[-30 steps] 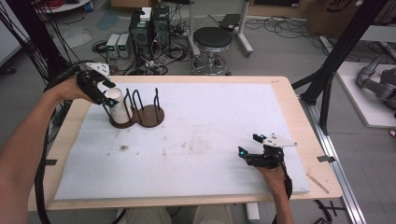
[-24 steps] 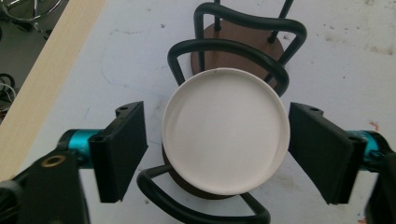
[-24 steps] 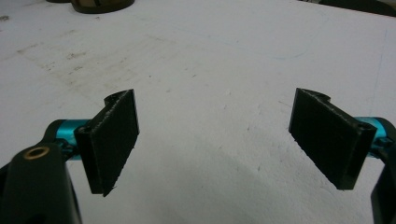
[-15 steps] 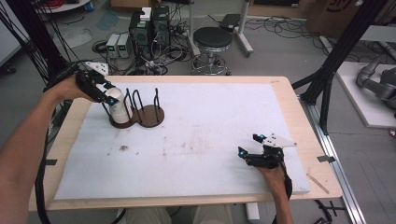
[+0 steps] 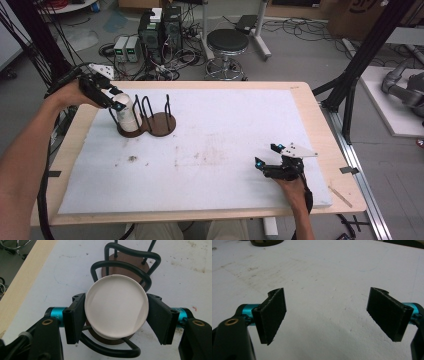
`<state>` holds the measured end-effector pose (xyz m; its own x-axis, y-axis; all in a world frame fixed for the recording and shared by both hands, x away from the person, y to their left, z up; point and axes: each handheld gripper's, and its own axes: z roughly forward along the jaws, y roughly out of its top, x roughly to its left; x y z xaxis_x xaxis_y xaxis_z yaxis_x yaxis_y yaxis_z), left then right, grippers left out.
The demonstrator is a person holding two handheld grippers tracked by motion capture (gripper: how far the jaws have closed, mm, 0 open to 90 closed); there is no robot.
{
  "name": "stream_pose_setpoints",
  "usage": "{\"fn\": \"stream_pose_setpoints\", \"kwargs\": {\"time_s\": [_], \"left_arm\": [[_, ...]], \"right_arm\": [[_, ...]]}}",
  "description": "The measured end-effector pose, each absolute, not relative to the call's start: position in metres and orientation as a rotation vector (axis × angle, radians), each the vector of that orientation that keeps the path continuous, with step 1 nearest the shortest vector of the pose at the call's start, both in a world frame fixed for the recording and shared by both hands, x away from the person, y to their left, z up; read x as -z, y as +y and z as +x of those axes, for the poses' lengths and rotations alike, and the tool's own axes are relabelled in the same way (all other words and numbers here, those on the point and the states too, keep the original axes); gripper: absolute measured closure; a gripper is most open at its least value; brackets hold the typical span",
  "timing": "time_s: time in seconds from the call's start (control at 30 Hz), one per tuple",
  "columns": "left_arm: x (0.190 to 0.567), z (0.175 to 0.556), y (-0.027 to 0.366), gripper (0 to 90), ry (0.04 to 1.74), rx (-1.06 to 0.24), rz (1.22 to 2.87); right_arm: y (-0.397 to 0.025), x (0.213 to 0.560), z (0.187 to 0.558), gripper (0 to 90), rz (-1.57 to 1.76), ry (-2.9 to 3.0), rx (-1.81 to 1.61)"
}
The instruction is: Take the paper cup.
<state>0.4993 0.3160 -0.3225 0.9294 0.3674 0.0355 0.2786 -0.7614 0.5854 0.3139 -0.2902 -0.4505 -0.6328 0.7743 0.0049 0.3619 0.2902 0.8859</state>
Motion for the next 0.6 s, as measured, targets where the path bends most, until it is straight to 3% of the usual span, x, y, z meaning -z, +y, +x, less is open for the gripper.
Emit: {"fn": "stream_pose_setpoints", "kwargs": {"time_s": [0.6], "left_arm": [[0.284, 0.489, 0.318, 36.5, 0.527, -0.212, 2.437]], "right_arm": [[-0.29, 0.45, 0.314, 16.3, 1.02, 2.138, -1.294]]}}
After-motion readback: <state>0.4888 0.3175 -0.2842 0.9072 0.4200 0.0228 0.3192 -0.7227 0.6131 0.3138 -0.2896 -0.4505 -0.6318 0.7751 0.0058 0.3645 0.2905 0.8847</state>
